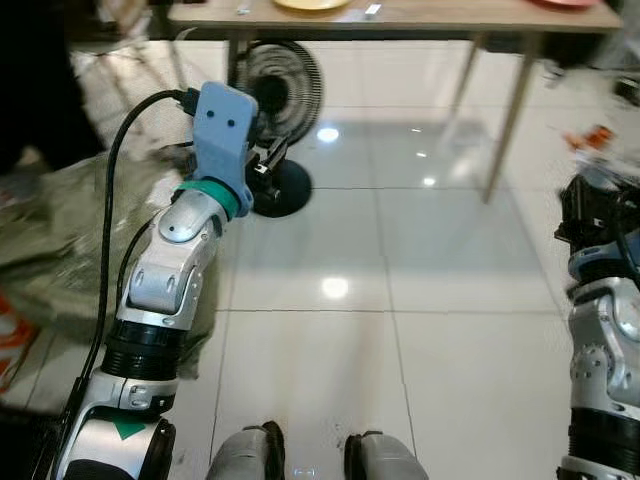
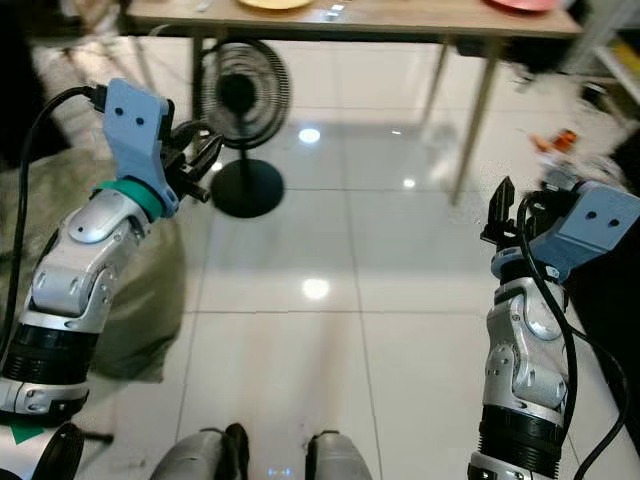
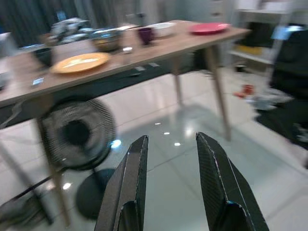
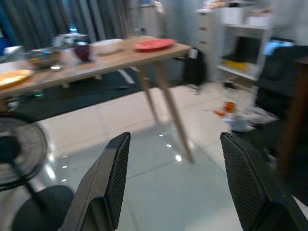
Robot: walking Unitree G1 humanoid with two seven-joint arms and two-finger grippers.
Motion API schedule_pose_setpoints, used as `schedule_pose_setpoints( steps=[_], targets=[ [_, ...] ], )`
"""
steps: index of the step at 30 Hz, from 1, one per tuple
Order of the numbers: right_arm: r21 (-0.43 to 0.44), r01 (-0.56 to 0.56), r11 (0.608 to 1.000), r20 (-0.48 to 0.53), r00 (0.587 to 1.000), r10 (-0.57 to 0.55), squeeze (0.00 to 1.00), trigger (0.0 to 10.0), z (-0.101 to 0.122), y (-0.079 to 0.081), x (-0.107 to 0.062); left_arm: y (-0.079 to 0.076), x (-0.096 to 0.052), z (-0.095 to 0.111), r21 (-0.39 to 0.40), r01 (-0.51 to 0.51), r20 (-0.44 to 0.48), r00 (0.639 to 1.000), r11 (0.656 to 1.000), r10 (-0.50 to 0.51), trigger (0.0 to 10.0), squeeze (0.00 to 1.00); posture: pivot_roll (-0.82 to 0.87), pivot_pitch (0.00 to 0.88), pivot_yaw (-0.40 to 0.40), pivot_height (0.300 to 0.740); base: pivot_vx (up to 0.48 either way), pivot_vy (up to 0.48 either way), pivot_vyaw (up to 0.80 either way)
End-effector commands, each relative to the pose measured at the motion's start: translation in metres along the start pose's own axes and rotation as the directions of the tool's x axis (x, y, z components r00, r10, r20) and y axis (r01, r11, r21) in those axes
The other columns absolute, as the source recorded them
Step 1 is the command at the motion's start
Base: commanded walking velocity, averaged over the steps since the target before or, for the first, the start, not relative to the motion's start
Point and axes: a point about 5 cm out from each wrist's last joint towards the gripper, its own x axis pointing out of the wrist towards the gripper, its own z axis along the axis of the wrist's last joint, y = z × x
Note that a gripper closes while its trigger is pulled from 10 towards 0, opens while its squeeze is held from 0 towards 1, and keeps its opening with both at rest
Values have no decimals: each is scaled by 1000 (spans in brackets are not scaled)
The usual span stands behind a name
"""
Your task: Setting the table
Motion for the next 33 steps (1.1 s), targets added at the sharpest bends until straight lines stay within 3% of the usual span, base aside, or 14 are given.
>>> schedule_pose_setpoints(
  steps=[1,33],
  targets=[
    [0,13,1000,-20,1000,-13,0,10000,-4,-2,-2,-3,1,-2,-4,13,-11,1000,1000,-13,10000,0,-23,45,78,740,0,0,-800],
    [-4,3,1000,-28,1000,-3,0,10000,-6,-1,-1,-1,0,-9,11,-32,-40,999,999,32,10000,0,-19,50,75,740,0,0,-800]
  ],
)
